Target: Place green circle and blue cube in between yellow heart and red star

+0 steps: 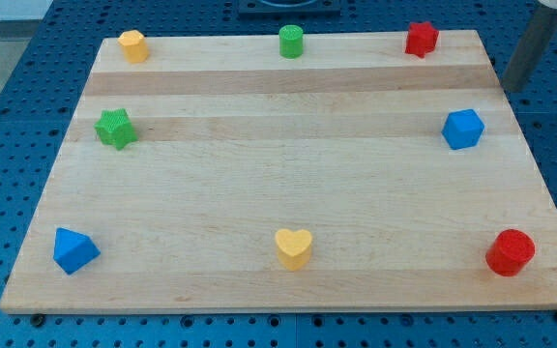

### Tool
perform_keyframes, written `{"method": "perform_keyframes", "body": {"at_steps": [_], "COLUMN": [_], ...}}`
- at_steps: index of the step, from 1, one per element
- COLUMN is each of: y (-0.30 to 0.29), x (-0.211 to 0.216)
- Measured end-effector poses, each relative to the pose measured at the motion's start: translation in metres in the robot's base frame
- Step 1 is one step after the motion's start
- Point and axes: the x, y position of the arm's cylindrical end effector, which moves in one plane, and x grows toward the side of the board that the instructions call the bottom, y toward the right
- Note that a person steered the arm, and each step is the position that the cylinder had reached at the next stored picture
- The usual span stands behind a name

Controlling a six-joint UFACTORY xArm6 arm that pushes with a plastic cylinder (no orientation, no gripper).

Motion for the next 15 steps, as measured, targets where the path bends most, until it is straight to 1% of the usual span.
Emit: {"method": "perform_keyframes", "body": {"at_steps": [1, 2, 3, 4, 5, 7, 8, 10, 11, 14, 15], "y": [0.0, -0.05, -0.109, -0.148, -0.193, -0.237, -0.254, -0.345, -0.364, -0.364, -0.353], "x": [0.001, 0.037, 0.015, -0.028, -0.055, -0.124, -0.127, -0.125, -0.11, -0.041, -0.018]}}
